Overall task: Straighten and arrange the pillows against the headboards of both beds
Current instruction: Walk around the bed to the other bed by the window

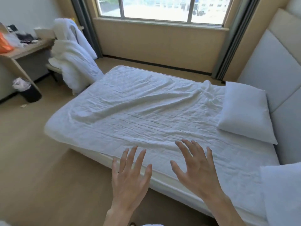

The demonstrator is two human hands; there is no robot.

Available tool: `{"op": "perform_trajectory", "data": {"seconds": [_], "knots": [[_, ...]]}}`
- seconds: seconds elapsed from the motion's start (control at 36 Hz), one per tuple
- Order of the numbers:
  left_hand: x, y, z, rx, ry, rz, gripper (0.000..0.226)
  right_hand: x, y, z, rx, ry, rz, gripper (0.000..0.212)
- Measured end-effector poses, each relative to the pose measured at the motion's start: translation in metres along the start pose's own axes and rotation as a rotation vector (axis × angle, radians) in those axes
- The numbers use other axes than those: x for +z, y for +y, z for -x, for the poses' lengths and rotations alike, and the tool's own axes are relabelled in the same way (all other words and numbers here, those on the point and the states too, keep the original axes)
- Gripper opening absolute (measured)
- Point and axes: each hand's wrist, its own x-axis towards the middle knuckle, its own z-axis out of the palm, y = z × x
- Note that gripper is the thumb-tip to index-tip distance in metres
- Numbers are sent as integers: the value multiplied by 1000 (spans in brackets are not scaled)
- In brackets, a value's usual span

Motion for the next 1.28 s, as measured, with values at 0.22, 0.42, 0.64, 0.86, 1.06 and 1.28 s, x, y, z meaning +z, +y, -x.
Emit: {"op": "perform_trajectory", "data": {"seconds": [0.22,0.42,0.64,0.86,1.06,1.28], "knots": [[-39,-136,-20,-161,100,-21,54,48,-135,-68,-194,-37,-18,62],[-67,-225,-30,-307,208,-46,51,81,-235,-116,-382,-94,-26,59],[-89,-293,-34,-478,290,-55,49,124,-321,-166,-592,-187,-35,58],[-100,-361,-68,-631,279,-105,48,163,-400,-229,-735,-226,-108,58],[-116,-423,-130,-740,245,-145,49,195,-456,-317,-745,-264,-167,57],[-133,-496,-196,-806,225,-184,50,236,-515,-400,-807,-318,-118,61]]}}
